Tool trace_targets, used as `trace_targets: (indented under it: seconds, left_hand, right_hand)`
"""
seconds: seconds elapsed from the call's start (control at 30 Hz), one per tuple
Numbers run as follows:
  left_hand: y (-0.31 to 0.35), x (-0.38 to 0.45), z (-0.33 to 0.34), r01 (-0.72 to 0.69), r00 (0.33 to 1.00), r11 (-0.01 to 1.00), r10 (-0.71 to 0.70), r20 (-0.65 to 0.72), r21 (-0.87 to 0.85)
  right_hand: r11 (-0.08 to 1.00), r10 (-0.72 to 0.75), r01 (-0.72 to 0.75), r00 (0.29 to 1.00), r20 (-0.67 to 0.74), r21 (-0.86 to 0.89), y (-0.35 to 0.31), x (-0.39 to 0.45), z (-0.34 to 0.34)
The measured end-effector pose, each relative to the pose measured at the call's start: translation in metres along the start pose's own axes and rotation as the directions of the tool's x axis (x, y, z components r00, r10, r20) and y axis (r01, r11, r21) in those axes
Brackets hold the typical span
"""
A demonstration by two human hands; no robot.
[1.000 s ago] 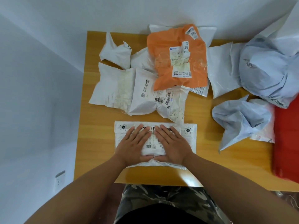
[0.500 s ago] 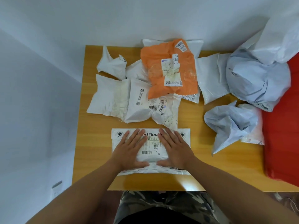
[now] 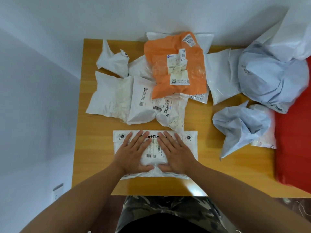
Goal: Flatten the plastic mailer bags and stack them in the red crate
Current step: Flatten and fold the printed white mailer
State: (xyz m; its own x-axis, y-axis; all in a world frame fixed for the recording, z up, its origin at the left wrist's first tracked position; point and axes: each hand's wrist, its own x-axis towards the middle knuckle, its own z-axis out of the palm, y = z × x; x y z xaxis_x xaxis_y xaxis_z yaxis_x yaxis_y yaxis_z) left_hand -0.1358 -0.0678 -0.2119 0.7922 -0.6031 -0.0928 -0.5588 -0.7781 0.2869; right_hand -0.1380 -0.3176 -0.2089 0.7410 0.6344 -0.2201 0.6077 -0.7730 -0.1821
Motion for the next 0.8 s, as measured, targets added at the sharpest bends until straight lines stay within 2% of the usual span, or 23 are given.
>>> trace_targets:
  seconds: [0.1,0.23,0.4,0.6,0.8]
  left_hand:
    - [0.001,-0.001,-0.002,0.006,1.000,1.000,-0.006,0.017,0.003]
    - [0.001,-0.001,-0.001,-0.002,1.000,1.000,0.001,0.011,0.013]
    - [0.001,-0.001,-0.002,0.007,0.999,1.000,-0.008,0.048,0.015]
    - [0.001,0.000,-0.006,0.022,0.997,1.000,-0.022,0.069,-0.001]
    - [0.000,0.001,-0.003,0.014,0.999,1.000,-0.014,0.052,-0.001]
  right_hand:
    - [0.999,-0.052,0.052,0.999,-0.011,0.003,-0.002,0.007,0.003]
    - [0.998,-0.056,0.057,0.997,-0.052,0.025,-0.002,0.007,0.007]
    - [0.998,-0.056,0.058,0.998,-0.034,0.040,-0.002,0.008,0.004]
    - [0.993,0.100,-0.095,0.993,-0.070,0.076,0.015,-0.014,-0.001]
    - [0.990,0.121,-0.116,0.990,-0.066,0.081,0.016,-0.017,0.003]
